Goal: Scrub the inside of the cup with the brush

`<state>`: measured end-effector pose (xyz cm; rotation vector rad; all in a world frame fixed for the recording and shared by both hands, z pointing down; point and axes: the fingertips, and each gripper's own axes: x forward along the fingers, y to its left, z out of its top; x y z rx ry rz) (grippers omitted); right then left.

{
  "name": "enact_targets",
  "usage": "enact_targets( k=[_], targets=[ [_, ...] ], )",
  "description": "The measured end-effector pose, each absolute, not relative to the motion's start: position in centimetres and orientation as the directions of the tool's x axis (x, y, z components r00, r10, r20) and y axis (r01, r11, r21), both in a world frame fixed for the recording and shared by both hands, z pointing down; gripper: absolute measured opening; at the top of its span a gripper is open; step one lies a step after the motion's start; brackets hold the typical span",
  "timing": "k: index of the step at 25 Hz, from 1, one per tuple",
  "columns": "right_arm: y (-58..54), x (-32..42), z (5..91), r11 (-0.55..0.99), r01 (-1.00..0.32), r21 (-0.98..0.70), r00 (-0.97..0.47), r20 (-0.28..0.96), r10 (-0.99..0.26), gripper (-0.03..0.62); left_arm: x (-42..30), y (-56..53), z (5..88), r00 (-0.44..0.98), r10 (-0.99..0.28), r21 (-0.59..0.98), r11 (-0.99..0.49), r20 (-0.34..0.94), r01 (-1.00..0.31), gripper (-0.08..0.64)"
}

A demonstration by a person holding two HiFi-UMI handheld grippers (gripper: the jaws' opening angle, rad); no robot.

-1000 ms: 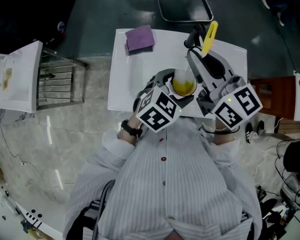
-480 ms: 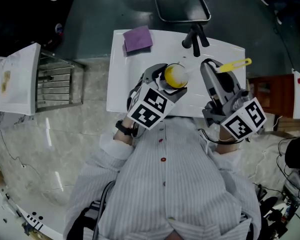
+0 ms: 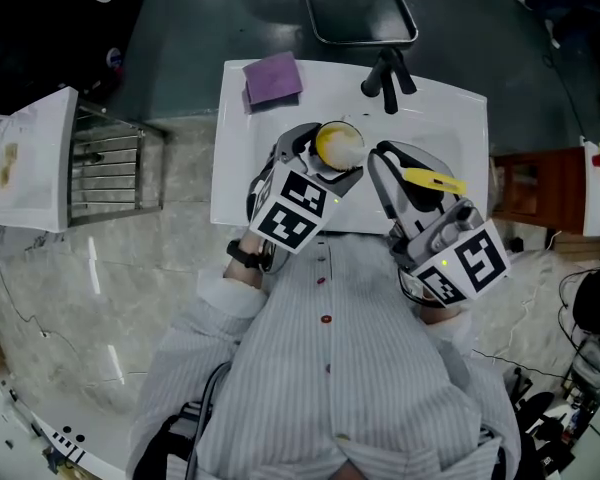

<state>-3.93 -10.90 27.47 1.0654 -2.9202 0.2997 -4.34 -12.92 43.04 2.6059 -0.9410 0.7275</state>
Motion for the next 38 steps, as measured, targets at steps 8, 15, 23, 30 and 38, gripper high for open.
enact_targets(
  k=[8,15,23,30,38],
  targets=[
    [-11.8,-6.5,26.6,0.787,-0.609,-0.102,-0.793,0.106,-0.600,0.060,-3.3,-12.0,42.9,0.692,-0.484,0.100,-0.777,0.536,-0.621,0.399],
    [-13.7,-6.4,26.7,0.769,-0.621,-0.152,-0.783,0.100,-0.613,0.060,-2.4,-10.9,42.5,0.722,-0.444,0.107,-0.810,0.531,-0.577,0.399],
    [-17.1,-3.6,27.2,0.704,-0.658,-0.268,-0.746,0.099,-0.659,0.060,-1.6,-10.5,41.8,0.746,-0.429,0.111,-0.827,0.509,-0.551,0.399],
    [-17.3,-0.9,27.5,0.682,-0.645,-0.345,-0.743,0.070,-0.666,0.063,-2.4,-11.1,41.4,0.746,-0.448,0.127,-0.811,0.493,-0.571,0.397],
    [-14.8,0.4,28.0,0.676,-0.629,-0.384,-0.746,0.054,-0.663,0.060,-3.3,-12.0,41.8,0.726,-0.473,0.134,-0.786,0.499,-0.604,0.397]
  ],
)
